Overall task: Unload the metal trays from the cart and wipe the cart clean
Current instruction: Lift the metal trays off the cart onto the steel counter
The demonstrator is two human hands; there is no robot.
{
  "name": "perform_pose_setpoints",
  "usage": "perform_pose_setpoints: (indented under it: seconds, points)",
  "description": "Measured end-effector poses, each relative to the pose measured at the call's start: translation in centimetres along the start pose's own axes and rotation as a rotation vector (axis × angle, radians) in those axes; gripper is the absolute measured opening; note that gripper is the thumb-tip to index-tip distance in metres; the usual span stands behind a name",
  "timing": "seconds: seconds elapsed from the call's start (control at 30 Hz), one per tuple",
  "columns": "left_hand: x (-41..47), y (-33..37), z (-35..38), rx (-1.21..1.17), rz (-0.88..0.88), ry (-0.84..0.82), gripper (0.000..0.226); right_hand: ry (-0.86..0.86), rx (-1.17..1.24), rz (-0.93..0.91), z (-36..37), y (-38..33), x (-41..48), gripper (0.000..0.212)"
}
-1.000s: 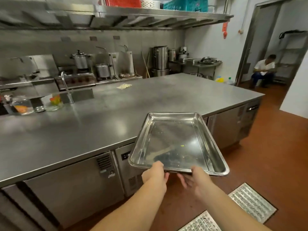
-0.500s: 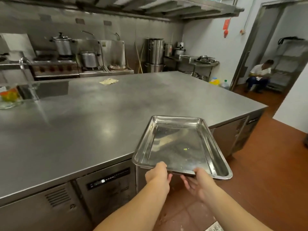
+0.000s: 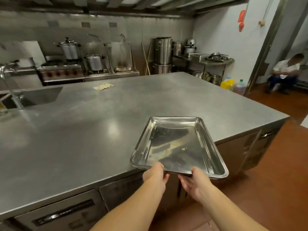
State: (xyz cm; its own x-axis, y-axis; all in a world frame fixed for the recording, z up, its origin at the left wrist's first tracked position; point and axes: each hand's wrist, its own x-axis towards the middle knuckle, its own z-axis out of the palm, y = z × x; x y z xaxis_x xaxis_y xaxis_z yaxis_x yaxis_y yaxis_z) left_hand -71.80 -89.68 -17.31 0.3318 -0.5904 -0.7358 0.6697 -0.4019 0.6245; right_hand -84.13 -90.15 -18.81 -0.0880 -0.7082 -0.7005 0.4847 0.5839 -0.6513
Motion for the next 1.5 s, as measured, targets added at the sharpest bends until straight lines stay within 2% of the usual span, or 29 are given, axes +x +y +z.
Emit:
perform_pose_setpoints:
  seconds: [0.1, 0.2, 0.37, 0.53, 0.7, 0.87, 0.97, 1.03, 1.13, 1.23, 1.3, 1.37, 1.5]
  points:
    - [0.8, -0.4, 4.7, -0.026, 0.012, 0.019, 0.018, -0.03, -0.021, 0.014, -0.9, -4.2, 3.5, 0.03]
    - [2.2, -0.4, 8.4, -0.043, 0.017, 0.067, 0.022, -0.034, -0.084, 0.03, -1.2, -7.3, 6.6, 0.027]
    - [5.9, -0.1, 13.7, -0.101, 0.02, 0.112, 0.021, -0.052, -0.13, 0.047, -1.0, -11.4, 12.4, 0.033]
    - [10.5, 0.3, 19.9, -0.17, -0.017, 0.1, 0.012, -0.08, -0.24, 0.01, -0.2, -16.9, 18.2, 0.03]
    - [14.5, 0.9, 25.9, -0.226, -0.045, 0.083, 0.013, -0.105, -0.299, 0.018, 0.5, -22.0, 23.6, 0.028]
    - [16.9, 1.3, 29.4, -0.11, -0.002, 0.099, 0.014, -0.106, -0.275, 0.106, 0.8, -24.9, 27.4, 0.009]
    - [18.1, 1.5, 31.0, -0.04, 0.015, 0.062, 0.009, -0.099, -0.309, 0.132, 1.0, -26.5, 29.6, 0.015]
    - [18.3, 1.2, 32.0, 0.065, 0.015, 0.053, 0.013, -0.12, -0.333, 0.149, 0.8, -27.6, 31.0, 0.022]
    - [18.1, 0.5, 33.5, 0.283, -0.035, -0.026, 0.032, -0.158, -0.38, 0.182, -0.4, -29.9, 33.3, 0.026]
    - [17.5, -0.6, 35.0, 0.687, -0.018, -0.09, 0.038, -0.177, -0.451, 0.208, -2.2, -32.2, 35.8, 0.024]
    - [17.3, -1.1, 36.2, 0.898, 0.109, -0.098, 0.031, -0.193, -0.485, 0.2, -3.5, -33.5, 37.5, 0.022]
    - [17.3, -1.2, 37.2, 0.989, 0.286, -0.093, 0.028, -0.191, -0.524, 0.185, -4.8, -34.5, 38.7, 0.021]
    - [17.3, -0.6, 37.8, 1.455, 0.705, 0.103, 0.02, -0.189, -0.589, 0.249, -7.1, -35.7, 40.1, 0.02]
